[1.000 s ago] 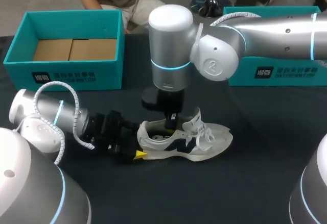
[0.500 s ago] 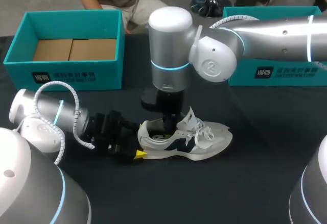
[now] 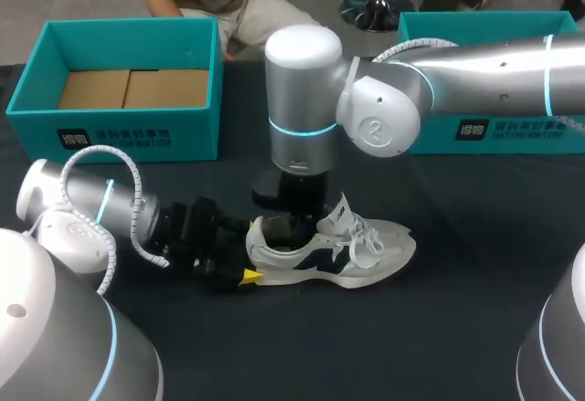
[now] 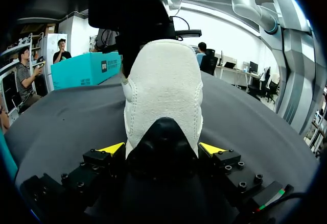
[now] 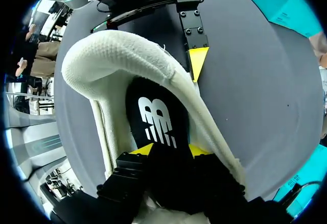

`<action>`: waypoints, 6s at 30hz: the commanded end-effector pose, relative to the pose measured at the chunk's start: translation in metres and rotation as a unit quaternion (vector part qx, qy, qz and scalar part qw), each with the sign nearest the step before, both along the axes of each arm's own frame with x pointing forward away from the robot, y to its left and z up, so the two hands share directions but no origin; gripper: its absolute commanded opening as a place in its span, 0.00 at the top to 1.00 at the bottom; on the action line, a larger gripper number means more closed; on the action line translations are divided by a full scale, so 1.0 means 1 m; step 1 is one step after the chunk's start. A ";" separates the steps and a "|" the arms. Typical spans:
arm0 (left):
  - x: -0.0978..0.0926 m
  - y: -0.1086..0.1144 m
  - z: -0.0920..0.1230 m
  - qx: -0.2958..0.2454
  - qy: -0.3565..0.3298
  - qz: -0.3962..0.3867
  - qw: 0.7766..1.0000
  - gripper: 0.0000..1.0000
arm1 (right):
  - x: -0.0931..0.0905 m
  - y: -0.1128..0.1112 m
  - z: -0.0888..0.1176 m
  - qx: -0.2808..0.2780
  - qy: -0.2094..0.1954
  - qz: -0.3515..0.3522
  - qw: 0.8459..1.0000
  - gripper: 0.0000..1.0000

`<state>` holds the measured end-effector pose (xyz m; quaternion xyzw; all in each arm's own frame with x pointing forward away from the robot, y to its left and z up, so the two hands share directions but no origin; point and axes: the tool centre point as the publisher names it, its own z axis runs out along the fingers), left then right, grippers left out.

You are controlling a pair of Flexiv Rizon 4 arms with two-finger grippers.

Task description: Take the shoe out of the shoebox, open the shoe tongue, remove and reinsert the insole, then place the shoe into the shoebox

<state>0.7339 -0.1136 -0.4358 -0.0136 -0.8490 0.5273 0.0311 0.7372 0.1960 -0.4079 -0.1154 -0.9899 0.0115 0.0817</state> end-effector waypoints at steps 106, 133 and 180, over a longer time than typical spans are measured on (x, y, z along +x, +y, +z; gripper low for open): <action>-0.001 -0.002 -0.005 0.001 0.000 -0.001 1.000 1.00 | 0.016 0.002 0.080 0.047 -0.085 -0.033 0.995 0.94; -0.001 -0.002 -0.005 0.001 0.000 -0.001 1.000 1.00 | 0.037 -0.017 0.099 0.119 -0.005 -0.003 0.993 0.00; -0.001 -0.002 -0.005 0.001 0.000 -0.001 1.000 1.00 | 0.014 0.026 0.068 0.191 0.102 0.057 0.975 0.00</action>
